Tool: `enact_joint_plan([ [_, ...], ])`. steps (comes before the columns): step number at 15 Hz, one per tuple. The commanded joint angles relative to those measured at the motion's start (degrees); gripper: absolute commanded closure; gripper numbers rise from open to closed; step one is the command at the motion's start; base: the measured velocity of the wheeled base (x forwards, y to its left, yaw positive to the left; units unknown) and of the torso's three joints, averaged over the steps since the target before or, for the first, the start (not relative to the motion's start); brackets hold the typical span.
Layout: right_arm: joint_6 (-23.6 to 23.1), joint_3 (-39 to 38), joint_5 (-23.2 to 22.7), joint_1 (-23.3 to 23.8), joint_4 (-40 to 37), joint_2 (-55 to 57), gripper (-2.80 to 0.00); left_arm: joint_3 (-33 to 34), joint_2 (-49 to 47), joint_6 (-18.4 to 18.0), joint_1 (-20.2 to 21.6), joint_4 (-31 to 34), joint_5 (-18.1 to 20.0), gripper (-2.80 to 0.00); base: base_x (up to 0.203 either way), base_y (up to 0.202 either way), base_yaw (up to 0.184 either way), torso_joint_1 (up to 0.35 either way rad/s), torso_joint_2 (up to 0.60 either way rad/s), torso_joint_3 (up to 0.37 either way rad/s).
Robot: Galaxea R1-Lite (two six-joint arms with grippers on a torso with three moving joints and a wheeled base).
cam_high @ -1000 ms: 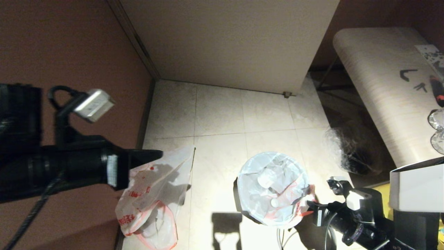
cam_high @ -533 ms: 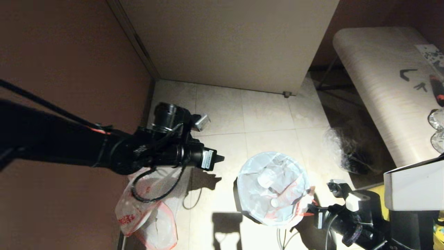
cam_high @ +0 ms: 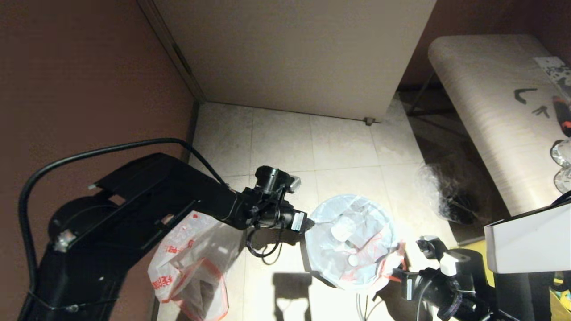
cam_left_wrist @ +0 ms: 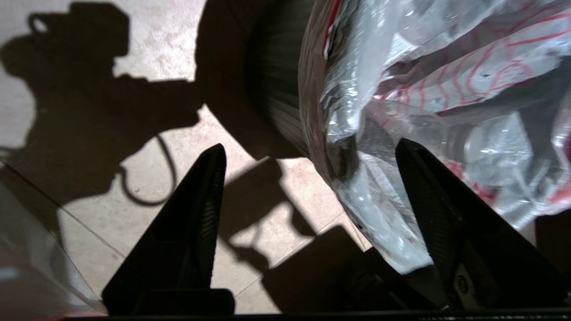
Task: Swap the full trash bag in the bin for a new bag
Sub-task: Place the trash bag on the floor
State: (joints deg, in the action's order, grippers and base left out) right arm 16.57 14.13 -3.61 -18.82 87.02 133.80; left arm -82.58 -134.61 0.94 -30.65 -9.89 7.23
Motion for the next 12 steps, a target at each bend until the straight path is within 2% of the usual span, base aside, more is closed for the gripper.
enact_joint_plan([
  [1, 0.13, -0.06, -0.08, -0.07, 0.52, 0.50, 0.00, -1.11, -4.71, 0.08, -0.92, -0.32, -1.58, -2.80, 0.000, 0.000, 0.000, 0.000, 0.00, 0.000],
  [3, 0.13, -0.15, -0.08, -0.07, 0.52, 0.58, 0.00, -1.00, -5.75, 0.12, -2.27, -2.94, -3.75, -2.80, 0.000, 0.000, 0.000, 0.000, 0.00, 0.000],
  [4, 0.13, -0.15, -0.08, -0.07, 0.52, 0.58, 0.00, -0.84, -5.59, 0.12, -2.73, -3.48, -4.55, -2.26, 0.000, 0.000, 0.000, 0.000, 0.00, 0.000],
  [5, 0.05, -0.15, -0.08, -0.07, 0.52, 0.41, 0.00, -1.10, -5.70, 0.12, -3.04, -3.76, -5.75, 0.00, 0.000, 0.000, 0.000, 0.000, 0.00, 0.000],
  [9, 0.13, -0.16, -0.08, -0.25, 0.52, -0.12, 0.00, -0.93, -6.61, -0.47, -4.60, -3.74, -7.29, 0.00, 0.000, 0.000, 0.000, 0.000, 0.00, 0.000],
  [12, 0.31, -0.07, -0.08, -0.79, 0.51, -1.35, 0.00, -1.44, -8.21, -0.60, -5.39, -4.08, -10.50, 0.00, 0.000, 0.000, 0.000, 0.000, 0.00, 0.000],
])
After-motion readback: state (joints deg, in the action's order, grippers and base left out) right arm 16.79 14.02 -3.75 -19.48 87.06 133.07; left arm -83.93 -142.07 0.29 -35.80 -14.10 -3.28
